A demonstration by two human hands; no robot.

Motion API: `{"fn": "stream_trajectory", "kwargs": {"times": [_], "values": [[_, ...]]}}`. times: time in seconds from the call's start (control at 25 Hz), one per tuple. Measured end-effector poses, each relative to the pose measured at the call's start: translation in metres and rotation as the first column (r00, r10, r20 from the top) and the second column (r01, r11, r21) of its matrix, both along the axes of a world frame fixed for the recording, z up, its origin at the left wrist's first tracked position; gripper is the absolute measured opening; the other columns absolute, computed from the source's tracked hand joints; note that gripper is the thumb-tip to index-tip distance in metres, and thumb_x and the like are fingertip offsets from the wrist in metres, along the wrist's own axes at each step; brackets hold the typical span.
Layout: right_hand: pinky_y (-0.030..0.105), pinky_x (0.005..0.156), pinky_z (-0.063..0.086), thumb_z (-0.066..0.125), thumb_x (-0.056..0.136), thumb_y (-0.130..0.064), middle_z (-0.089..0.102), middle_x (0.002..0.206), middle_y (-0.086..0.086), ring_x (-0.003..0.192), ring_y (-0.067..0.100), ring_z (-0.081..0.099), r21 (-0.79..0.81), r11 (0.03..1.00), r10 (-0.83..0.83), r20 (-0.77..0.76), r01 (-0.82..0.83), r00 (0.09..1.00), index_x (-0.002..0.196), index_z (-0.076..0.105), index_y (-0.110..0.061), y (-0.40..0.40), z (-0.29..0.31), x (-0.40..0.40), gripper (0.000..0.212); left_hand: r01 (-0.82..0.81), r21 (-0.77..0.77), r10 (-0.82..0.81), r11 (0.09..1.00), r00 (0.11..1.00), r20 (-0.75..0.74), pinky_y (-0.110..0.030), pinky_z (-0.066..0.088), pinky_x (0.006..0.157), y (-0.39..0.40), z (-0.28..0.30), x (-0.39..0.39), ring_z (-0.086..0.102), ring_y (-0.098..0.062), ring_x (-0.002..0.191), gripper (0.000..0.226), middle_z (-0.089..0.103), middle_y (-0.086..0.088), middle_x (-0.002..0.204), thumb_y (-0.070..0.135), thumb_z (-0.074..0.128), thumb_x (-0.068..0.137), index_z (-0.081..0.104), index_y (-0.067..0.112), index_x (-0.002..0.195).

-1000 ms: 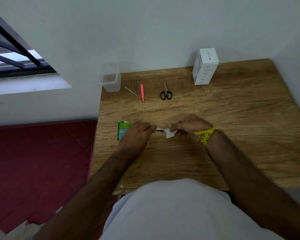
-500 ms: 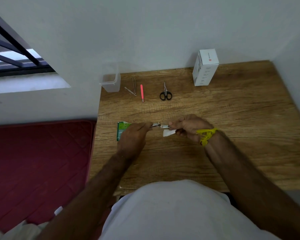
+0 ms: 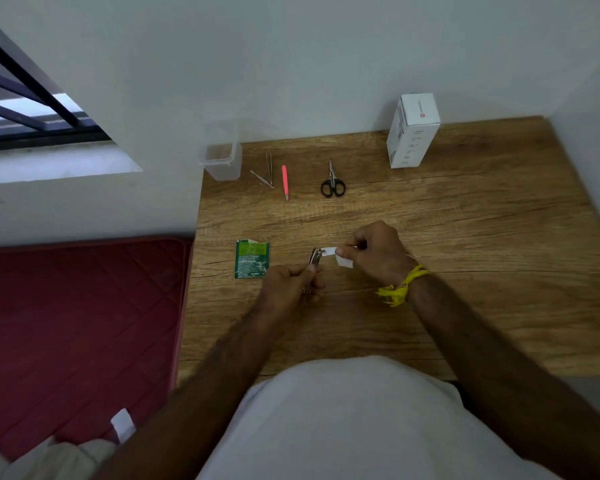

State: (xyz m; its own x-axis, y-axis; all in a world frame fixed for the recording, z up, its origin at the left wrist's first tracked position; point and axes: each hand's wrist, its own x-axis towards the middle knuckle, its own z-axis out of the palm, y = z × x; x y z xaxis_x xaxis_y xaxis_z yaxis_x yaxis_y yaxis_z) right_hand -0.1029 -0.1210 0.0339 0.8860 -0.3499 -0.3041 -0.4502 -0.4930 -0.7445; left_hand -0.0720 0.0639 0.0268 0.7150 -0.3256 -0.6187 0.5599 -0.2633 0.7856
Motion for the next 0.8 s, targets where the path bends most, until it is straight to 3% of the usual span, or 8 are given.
{"fn": "stream_trajectory", "kwargs": {"times": [0.08,0.16,0.28,0.44,0.64,0.8], "values": [[0.024,0.062,0.042,0.073,0.087,-0.025,0.062,0.076,-0.002,0.074,0.012,0.056,-0.236,0.959,0.174,0.058,-0.155,0.983,0.084,0.075,-0.009,-0.001,0.004,0.005,0.017,0.03,-0.028,-0.032,0.999,0.998,-0.061,-0.023,0.059,0.059,0.003,0.005,0.003,0.069,-0.018,0.068,0.019,0.073,-0.015,0.083,0.008,0.057,0.099,0.071,-0.002,0.107],[0.032,0.074,0.047,0.07,0.089,-0.024,0.064,0.089,0.004,0.086,0.021,0.059,-0.467,0.86,0.297,0.138,-0.203,0.945,0.087,0.073,-0.008,0.008,0.0,0.006,0.016,-0.024,-0.03,0.021,0.999,0.996,-0.082,-0.025,0.061,0.061,-0.001,0.008,0.005,0.071,-0.021,0.072,0.015,0.072,-0.016,0.084,0.007,0.058,0.098,0.072,0.0,0.1],[0.035,0.068,0.053,0.077,0.079,-0.01,0.065,0.083,0.011,0.078,0.029,0.064,-0.699,0.714,0.386,0.346,-0.039,0.855,0.075,0.069,-0.005,0.032,-0.015,-0.007,0.011,-0.164,-0.09,0.152,0.982,0.98,-0.126,-0.028,0.062,0.059,-0.011,0.014,0.003,0.073,-0.019,0.07,0.013,0.073,-0.015,0.081,0.003,0.059,0.097,0.071,-0.002,0.094],[0.038,0.072,0.057,0.078,0.078,-0.003,0.067,0.091,0.019,0.086,0.034,0.066,-0.708,0.703,0.389,0.458,0.064,0.799,0.085,0.07,0.001,0.044,-0.027,-0.021,0.012,-0.222,-0.184,0.195,0.958,0.968,-0.156,-0.027,0.06,0.06,-0.019,0.014,-0.001,0.075,-0.018,0.072,0.016,0.076,-0.012,0.082,0.001,0.057,0.098,0.071,-0.004,0.098],[0.037,0.073,0.051,0.076,0.076,-0.005,0.065,0.078,0.015,0.077,0.027,0.06,-0.756,0.643,0.455,0.505,0.122,0.733,0.077,0.069,-0.001,0.055,-0.015,-0.028,0.008,-0.222,-0.203,0.203,0.954,0.973,-0.109,-0.031,0.061,0.066,-0.019,0.002,-0.002,0.073,-0.022,0.085,0.017,0.076,-0.014,0.095,0.005,0.058,0.098,0.073,0.0,0.102],[0.04,0.068,0.05,0.062,0.088,-0.009,0.062,0.082,0.016,0.075,0.03,0.059,-0.723,0.685,0.42,0.49,0.086,0.764,0.081,0.066,-0.002,0.057,-0.024,-0.025,0.011,-0.244,-0.285,0.198,0.927,0.964,-0.18,-0.028,0.06,0.063,-0.018,0.001,-0.001,0.072,-0.017,0.079,0.018,0.075,-0.01,0.088,0.003,0.053,0.099,0.071,0.001,0.102]]}}
